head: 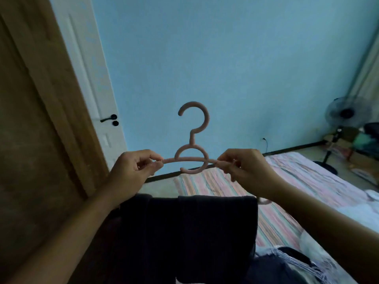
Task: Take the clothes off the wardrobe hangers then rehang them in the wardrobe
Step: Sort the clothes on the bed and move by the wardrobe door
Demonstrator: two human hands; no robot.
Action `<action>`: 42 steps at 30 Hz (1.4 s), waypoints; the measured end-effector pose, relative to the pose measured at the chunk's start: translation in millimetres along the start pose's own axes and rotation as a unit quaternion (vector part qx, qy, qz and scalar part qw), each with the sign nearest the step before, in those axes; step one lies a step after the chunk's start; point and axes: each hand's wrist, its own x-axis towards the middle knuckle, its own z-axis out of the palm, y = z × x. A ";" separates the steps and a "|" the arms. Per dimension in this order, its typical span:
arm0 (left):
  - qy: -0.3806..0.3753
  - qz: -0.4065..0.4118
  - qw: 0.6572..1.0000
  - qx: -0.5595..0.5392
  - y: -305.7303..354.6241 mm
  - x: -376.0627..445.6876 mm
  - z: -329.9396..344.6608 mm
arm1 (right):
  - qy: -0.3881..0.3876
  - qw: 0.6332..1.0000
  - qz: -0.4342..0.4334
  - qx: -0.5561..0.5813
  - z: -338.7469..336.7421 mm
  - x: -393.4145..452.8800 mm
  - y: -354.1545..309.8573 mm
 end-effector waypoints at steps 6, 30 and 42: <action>-0.082 0.053 0.993 -0.065 12.0 21.0 39.8 | 0.048 0.995 0.076 -0.041 -24.2 -45.6 0.4; -0.402 0.159 0.879 -0.200 61.4 -31.5 195.8 | 0.182 0.925 0.322 -0.087 -16.0 -282.8 -33.9; -0.515 0.049 0.850 -0.102 14.8 -47.5 383.8 | 0.158 0.870 0.466 -0.032 18.6 -350.1 128.7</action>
